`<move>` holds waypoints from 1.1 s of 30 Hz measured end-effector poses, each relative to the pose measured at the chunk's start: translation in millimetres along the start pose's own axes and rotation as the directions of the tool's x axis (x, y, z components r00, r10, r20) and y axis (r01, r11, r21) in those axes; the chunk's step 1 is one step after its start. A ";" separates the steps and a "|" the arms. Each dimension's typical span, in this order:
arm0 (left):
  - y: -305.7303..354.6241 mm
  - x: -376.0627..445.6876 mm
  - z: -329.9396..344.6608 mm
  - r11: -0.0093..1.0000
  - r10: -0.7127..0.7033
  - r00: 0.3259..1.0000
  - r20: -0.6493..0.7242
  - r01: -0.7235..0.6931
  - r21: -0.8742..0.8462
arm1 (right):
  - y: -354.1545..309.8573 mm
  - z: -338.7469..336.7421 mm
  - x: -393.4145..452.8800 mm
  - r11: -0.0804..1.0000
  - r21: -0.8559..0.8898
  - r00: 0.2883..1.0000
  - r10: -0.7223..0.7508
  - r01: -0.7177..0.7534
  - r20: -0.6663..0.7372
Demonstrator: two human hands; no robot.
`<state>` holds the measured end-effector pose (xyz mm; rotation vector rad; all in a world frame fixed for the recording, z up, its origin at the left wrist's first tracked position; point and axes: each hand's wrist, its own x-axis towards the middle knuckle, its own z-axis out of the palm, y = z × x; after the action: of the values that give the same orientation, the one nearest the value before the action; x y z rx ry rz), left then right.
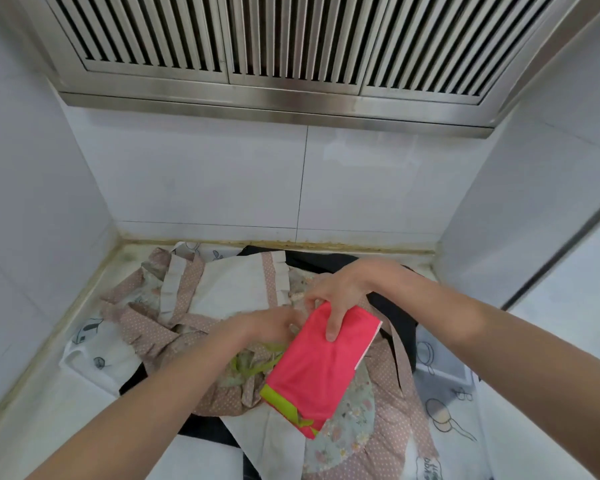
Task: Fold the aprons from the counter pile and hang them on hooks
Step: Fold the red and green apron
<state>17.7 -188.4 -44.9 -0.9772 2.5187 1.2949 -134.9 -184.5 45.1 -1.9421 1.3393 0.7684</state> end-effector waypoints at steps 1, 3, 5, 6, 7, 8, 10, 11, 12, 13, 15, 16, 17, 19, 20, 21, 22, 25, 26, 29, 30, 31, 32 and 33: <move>3.1 0.8 0.0 0.999 -0.008 1.000 -0.030 0.007 -0.052 | 1.6 -0.6 -2.3 0.999 0.040 0.999 0.017 -0.018 0.030; 12.0 0.5 -6.2 0.995 -0.013 0.997 -0.079 0.005 -0.098 | 8.9 1.4 -9.8 0.990 0.123 0.994 0.061 -0.072 0.096; 18.9 -5.7 -17.4 1.000 -0.013 0.992 -0.126 0.011 -0.019 | 19.4 5.9 -14.9 0.974 0.178 0.982 0.111 -0.138 0.152; 21.0 -8.2 -21.8 0.998 0.005 0.985 -0.174 0.007 0.067 | 24.9 9.4 -17.1 0.965 0.205 0.978 0.131 -0.163 0.160; 24.1 -10.9 -25.3 0.989 0.038 0.972 -0.234 -0.003 0.149 | 30.6 13.2 -18.6 0.954 0.239 0.977 0.143 -0.179 0.159; 27.1 -14.3 -28.8 0.976 0.076 0.956 -0.283 -0.013 0.219 | 35.4 15.6 -19.9 0.939 0.292 0.978 0.141 -0.181 0.153; 30.8 -16.6 -29.6 0.974 0.100 0.938 -0.331 -0.023 0.227 | 45.6 21.2 -20.4 0.890 0.422 0.978 0.108 -0.174 0.176; 31.5 -18.7 -29.7 0.975 0.095 0.937 -0.336 -0.020 0.221 | 47.6 22.3 -21.1 0.872 0.460 0.979 0.090 -0.167 0.185; 30.5 -20.1 -30.1 0.973 0.092 0.938 -0.335 -0.013 0.231 | 48.1 22.1 -22.8 0.863 0.479 0.979 0.081 -0.162 0.185; 30.7 -22.9 -29.8 0.967 0.095 0.937 -0.336 -0.007 0.255 | 47.2 21.5 -24.0 0.861 0.484 0.981 0.084 -0.158 0.173; 26.6 -26.0 -29.9 0.965 0.087 0.922 -0.377 0.015 0.261 | 44.0 18.9 -25.7 0.858 0.494 0.987 0.079 -0.140 0.142; 24.7 -27.8 -29.7 0.970 0.085 0.913 -0.400 0.017 0.244 | 42.0 17.4 -26.0 0.852 0.508 0.989 0.070 -0.128 0.132; 23.8 -28.8 -29.5 0.975 0.077 0.907 -0.413 0.018 0.222 | 40.2 16.5 -26.8 0.841 0.529 0.991 0.063 -0.116 0.117; 25.7 -33.1 -30.6 0.980 0.078 0.909 -0.409 0.006 0.200 | 38.7 16.4 -27.7 0.816 0.570 0.994 0.048 -0.096 0.099; 28.1 -36.3 -31.9 0.984 0.076 0.914 -0.398 -0.004 0.180 | 39.4 16.8 -28.8 0.804 0.588 0.995 0.043 -0.090 0.094; 30.4 -40.0 -33.8 0.990 0.064 0.921 -0.385 -0.011 0.137 | 41.0 17.1 -30.3 0.788 0.611 0.996 0.041 -0.083 0.082; 31.1 -43.5 -35.2 0.995 0.055 0.926 -0.374 -0.021 0.093 | 43.7 17.7 -32.3 0.761 0.645 0.997 0.040 -0.070 0.061; 33.7 -56.6 -37.2 0.998 0.062 0.944 -0.325 -0.048 0.051 | 54.5 21.3 -40.7 0.611 0.792 0.991 0.094 0.019 -0.096; 32.3 -59.3 -37.6 0.997 0.062 0.949 -0.308 -0.047 0.057 | 58.8 21.9 -42.9 0.523 0.848 0.978 0.125 0.079 -0.168; 32.3 -68.5 -37.0 0.999 -0.036 0.950 -0.310 0.030 -0.026 | 69.8 19.0 -49.0 0.201 0.915 0.897 0.207 0.351 -0.390; 33.5 -69.9 -36.7 0.990 -0.087 0.953 -0.289 0.051 -0.128 | 69.9 15.0 -53.4 0.131 0.897 0.869 0.223 0.422 -0.442; 35.1 -72.9 -36.9 0.974 -0.118 0.964 -0.237 0.067 -0.216 | 69.2 10.3 -58.2 0.102 0.875 0.846 0.225 0.473 -0.483; 35.1 -75.9 -38.6 0.951 -0.133 0.978 -0.163 0.079 -0.300 | 67.3 5.0 -63.3 0.105 0.857 0.831 0.211 0.504 -0.514; 33.6 -79.2 -41.2 0.919 -0.123 0.990 -0.072 0.086 -0.385 | 64.0 -0.6 -69.2 0.129 0.843 0.825 0.173 0.523 -0.538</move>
<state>65.3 -167.8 35.1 -1.2559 2.2828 1.7862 -216.6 -162.9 86.9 -1.0438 1.2551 -0.8426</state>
